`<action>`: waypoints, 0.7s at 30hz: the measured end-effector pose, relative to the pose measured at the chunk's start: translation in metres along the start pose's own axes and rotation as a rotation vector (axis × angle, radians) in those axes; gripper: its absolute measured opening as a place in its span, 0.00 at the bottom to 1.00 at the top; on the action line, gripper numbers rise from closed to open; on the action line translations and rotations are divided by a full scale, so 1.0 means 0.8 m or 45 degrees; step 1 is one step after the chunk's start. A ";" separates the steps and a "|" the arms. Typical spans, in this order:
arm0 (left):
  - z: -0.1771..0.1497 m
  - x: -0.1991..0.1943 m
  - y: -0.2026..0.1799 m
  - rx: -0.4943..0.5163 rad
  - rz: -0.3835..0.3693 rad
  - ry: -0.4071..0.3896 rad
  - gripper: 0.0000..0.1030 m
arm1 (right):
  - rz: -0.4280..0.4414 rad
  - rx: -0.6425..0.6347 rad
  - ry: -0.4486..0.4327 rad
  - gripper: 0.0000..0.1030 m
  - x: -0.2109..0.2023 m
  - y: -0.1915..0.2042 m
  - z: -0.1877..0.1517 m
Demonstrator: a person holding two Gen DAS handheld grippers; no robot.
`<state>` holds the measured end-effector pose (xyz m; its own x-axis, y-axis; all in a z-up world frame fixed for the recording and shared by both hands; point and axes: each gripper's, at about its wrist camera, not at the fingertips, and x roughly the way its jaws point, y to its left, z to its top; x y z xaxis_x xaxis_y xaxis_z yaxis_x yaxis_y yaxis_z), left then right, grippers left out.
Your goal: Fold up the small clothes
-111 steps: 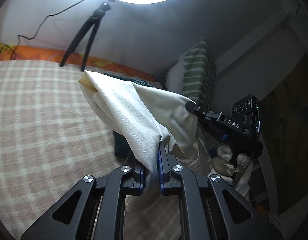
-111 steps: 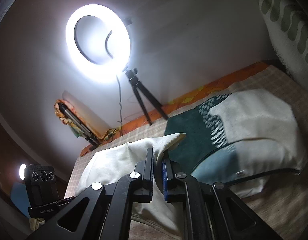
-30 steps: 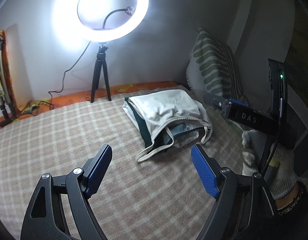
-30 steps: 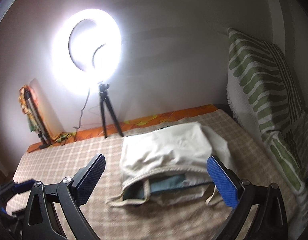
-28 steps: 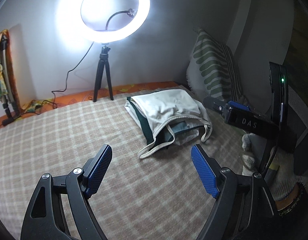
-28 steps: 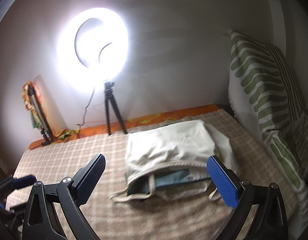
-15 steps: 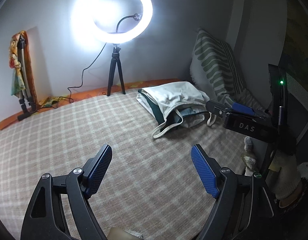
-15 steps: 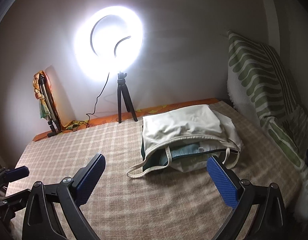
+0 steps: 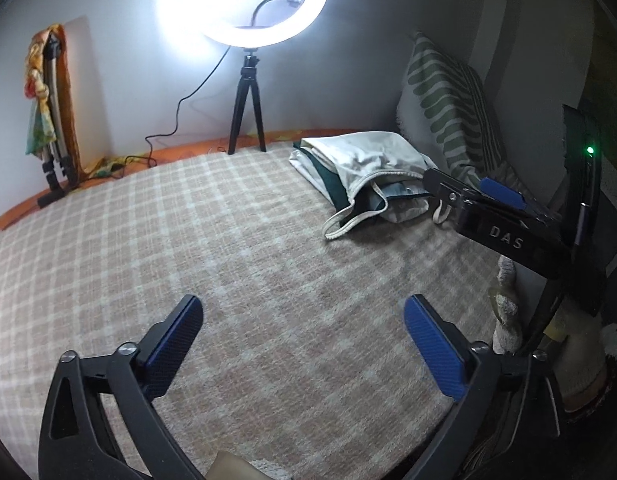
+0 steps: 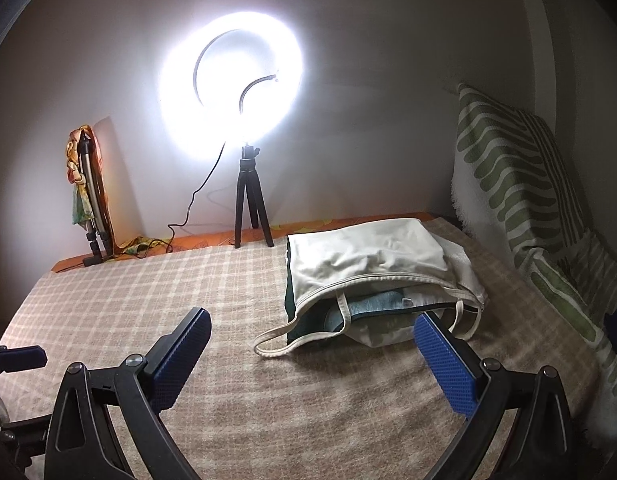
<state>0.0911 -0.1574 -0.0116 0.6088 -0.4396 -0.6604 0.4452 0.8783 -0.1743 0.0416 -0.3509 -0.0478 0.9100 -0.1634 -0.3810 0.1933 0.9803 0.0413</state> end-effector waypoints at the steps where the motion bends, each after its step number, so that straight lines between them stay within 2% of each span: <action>1: -0.002 0.001 0.002 -0.011 0.005 -0.002 1.00 | 0.001 0.009 -0.002 1.00 0.001 0.000 0.000; 6: -0.007 0.002 0.015 -0.059 -0.003 -0.011 1.00 | -0.003 0.079 0.001 1.00 0.005 -0.005 -0.006; 14: -0.021 -0.008 0.016 0.031 0.038 -0.132 1.00 | -0.037 0.085 0.015 1.00 0.013 -0.004 -0.010; 21: -0.021 -0.008 0.016 0.045 0.050 -0.127 1.00 | -0.060 0.060 0.005 1.00 0.015 0.000 -0.012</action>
<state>0.0816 -0.1402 -0.0219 0.6878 -0.4234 -0.5896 0.4420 0.8886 -0.1226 0.0492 -0.3518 -0.0615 0.8981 -0.2086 -0.3872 0.2529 0.9652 0.0665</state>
